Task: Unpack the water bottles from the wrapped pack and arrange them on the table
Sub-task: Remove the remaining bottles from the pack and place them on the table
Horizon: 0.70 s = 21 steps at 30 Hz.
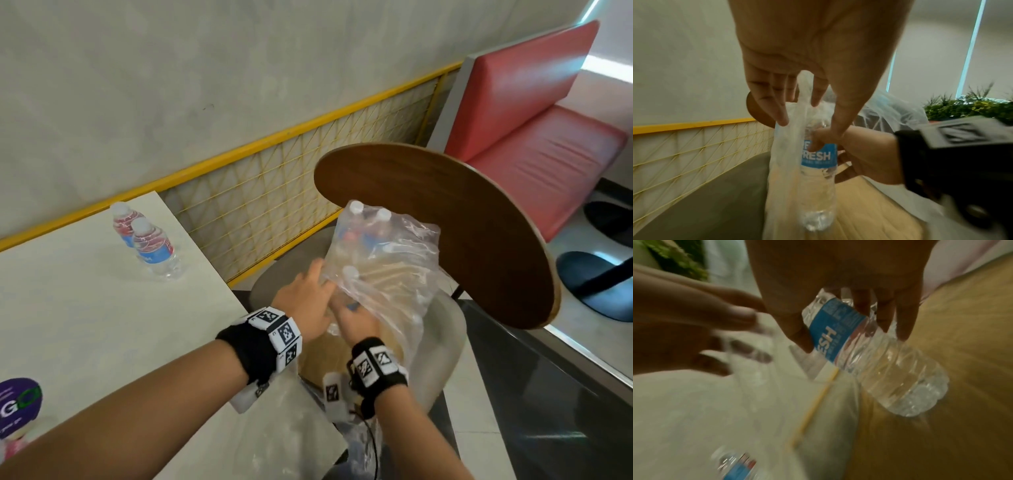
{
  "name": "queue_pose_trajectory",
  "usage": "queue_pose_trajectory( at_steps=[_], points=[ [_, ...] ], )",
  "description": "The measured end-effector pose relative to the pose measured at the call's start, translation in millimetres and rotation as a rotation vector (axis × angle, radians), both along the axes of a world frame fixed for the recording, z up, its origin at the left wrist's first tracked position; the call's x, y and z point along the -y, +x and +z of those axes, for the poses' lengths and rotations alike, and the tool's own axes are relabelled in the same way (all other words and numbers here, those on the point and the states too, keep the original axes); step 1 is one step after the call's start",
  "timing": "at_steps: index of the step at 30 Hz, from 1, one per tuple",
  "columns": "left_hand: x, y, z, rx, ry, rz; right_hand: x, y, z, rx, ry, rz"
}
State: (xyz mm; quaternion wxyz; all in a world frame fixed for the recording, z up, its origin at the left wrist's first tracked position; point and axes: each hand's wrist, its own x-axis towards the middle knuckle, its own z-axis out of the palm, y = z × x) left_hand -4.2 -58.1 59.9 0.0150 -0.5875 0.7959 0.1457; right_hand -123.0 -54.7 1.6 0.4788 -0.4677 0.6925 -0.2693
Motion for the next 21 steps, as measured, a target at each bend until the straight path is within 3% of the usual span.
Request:
queue_pose_trajectory(
  at_steps=[2,6,11,13,14,16,17,19,21],
  points=[
    [4,5,-3,-0.007,0.031,0.028,-5,-3,-7,0.002,0.015,-0.056],
    [5,13,-3,-0.033,-0.039,-0.070,-7,-16,-25,-0.018,-0.013,0.061],
    [13,11,6,0.018,-0.192,-0.296,18,-36,5,-0.007,0.044,0.222],
    [18,7,9,0.066,-0.210,-0.367,42,-41,11,-0.215,0.020,0.312],
    [21,5,9,0.120,-0.206,-0.392,51,-44,20,-0.373,0.108,0.346],
    [25,1,4,0.224,-0.166,-0.371,57,-50,26,-0.910,0.168,0.616],
    [26,0,2,0.244,-0.146,-0.328,60,-53,28,-1.058,0.152,0.754],
    [29,-2,-2,0.239,-0.130,-0.262,65,-53,36,-1.119,0.117,0.820],
    [32,-4,-3,0.216,-0.115,-0.228,76,-47,42,-1.051,0.083,0.733]
  ],
)
